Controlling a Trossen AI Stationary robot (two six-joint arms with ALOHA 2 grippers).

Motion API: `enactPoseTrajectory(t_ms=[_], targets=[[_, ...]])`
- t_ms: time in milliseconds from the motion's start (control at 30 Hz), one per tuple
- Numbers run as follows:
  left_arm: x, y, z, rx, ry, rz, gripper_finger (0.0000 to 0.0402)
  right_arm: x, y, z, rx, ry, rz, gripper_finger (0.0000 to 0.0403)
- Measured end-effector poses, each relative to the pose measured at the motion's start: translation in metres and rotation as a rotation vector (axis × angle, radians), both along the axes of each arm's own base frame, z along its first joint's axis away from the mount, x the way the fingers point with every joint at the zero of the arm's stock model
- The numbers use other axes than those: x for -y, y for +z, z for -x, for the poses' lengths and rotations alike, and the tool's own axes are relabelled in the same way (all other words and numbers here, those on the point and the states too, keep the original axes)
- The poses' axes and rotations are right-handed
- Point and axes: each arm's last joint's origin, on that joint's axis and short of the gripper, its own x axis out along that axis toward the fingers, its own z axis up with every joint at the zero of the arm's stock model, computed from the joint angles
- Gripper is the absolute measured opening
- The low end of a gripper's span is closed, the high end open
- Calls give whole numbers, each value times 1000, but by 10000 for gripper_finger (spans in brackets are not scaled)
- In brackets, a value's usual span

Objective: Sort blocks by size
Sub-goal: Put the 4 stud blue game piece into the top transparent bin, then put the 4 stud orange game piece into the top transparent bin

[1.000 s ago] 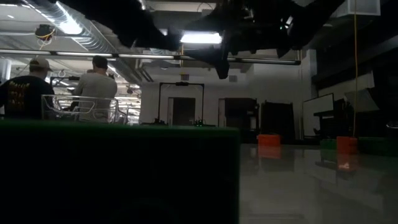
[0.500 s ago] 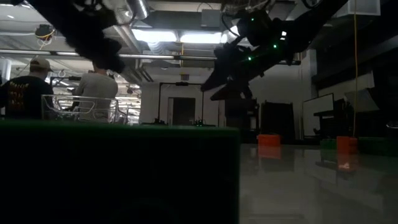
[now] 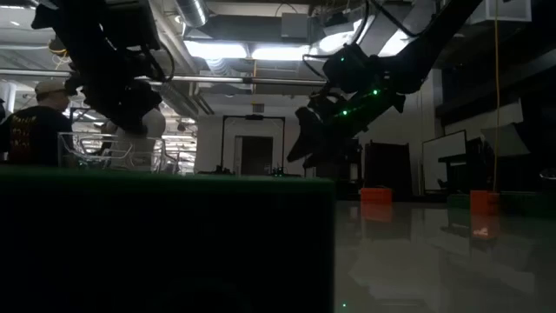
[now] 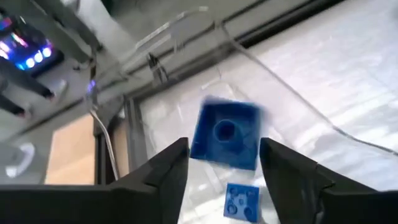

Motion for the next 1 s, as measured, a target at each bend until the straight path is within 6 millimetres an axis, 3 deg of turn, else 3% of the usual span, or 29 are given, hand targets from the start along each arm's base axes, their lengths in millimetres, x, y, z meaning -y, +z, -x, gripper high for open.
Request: enactPoseTrajectory(t_ms=[267, 533, 800, 1000], targets=[[-11, -2, 3, 23, 47, 102, 219, 7, -13, -1, -47, -54, 24, 269], [-11, -1, -1, 66, 28, 113, 221, 20, -24, -12, -86, -70, 29, 269], [-12, 0, -5, 88, -3, 102, 221, 25, -38, -17, -253, -126, 21, 267], [-12, 0, -5, 88, -4, 104, 221, 25, -43, -17, -275, -125, 13, 216]])
